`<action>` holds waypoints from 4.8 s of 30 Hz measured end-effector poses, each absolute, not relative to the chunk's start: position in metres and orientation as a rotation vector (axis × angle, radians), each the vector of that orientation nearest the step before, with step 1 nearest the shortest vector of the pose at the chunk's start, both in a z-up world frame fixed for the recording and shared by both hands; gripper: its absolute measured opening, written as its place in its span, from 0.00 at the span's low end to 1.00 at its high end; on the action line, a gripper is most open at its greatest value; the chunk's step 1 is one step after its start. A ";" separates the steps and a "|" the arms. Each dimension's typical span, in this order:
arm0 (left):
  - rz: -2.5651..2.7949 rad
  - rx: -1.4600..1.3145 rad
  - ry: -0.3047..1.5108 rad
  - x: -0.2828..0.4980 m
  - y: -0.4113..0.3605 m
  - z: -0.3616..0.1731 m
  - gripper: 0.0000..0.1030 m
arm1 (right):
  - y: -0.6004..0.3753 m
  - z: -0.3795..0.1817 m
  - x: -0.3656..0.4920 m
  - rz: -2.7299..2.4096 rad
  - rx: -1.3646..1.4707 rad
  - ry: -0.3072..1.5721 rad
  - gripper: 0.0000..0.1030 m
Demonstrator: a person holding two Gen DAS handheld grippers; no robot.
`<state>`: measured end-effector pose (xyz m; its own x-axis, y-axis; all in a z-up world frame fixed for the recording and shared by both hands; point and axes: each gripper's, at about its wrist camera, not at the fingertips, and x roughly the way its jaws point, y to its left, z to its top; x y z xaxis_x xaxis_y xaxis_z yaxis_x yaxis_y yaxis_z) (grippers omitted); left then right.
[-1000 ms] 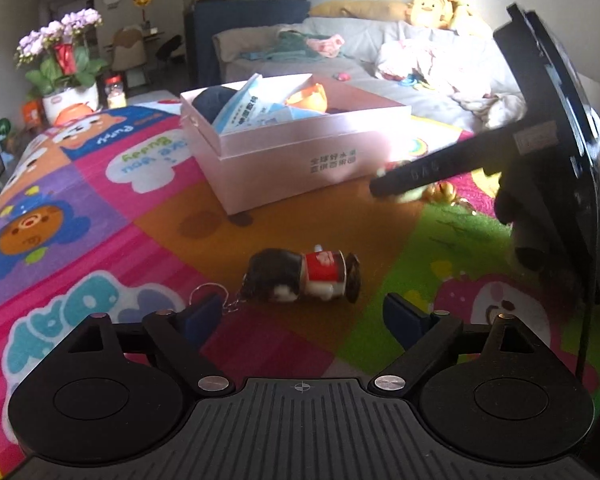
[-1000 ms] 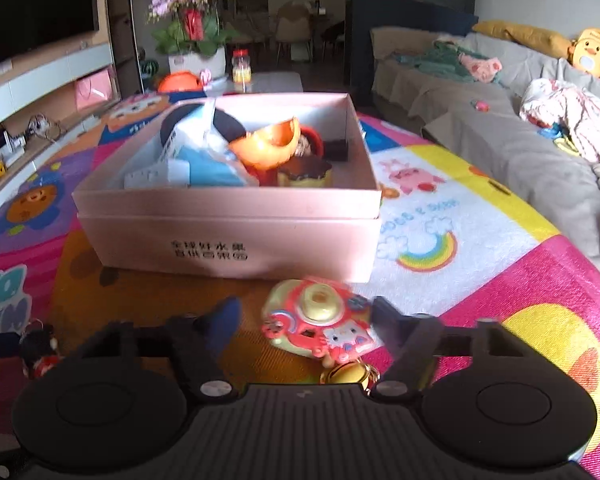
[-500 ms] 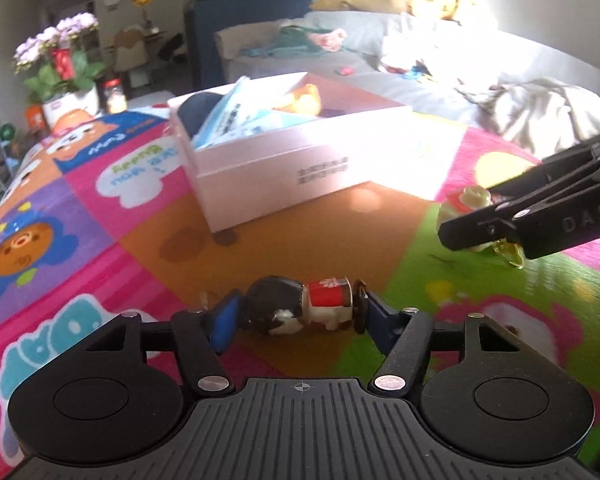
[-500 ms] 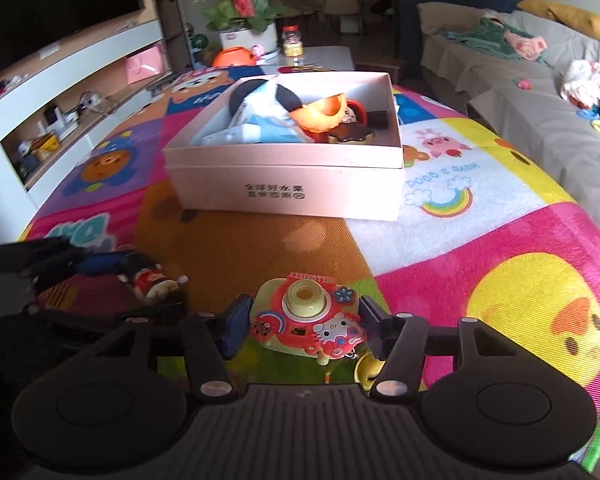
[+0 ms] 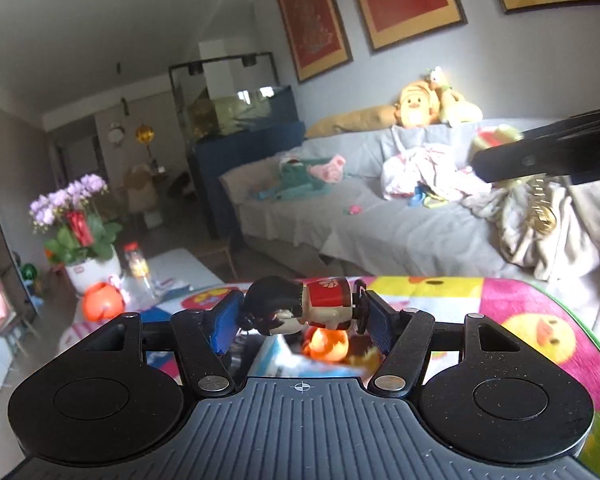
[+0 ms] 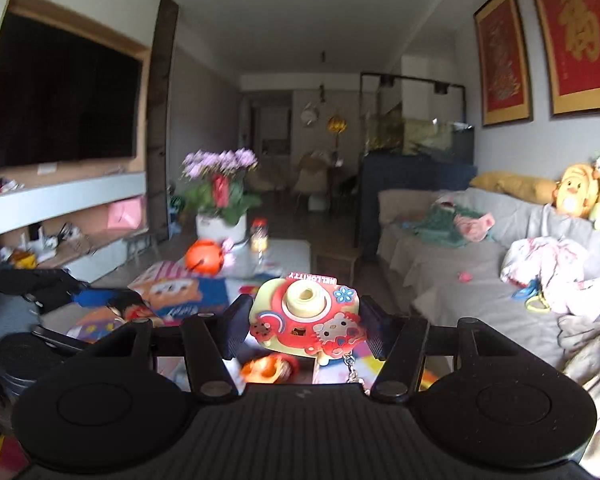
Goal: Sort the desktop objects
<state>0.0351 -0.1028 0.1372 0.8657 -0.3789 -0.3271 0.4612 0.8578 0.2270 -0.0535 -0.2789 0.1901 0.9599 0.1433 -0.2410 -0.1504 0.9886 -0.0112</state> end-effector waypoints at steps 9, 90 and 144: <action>-0.367 0.119 0.303 0.148 -0.112 0.144 0.91 | -0.288 0.184 0.003 0.146 -0.018 0.244 0.56; 0.023 0.002 0.702 0.029 -0.034 -0.008 1.00 | -0.207 -0.010 0.012 0.214 -0.070 0.694 1.00; 0.023 0.001 0.702 0.029 -0.034 -0.008 1.00 | -0.207 -0.010 0.012 0.213 -0.070 0.693 1.00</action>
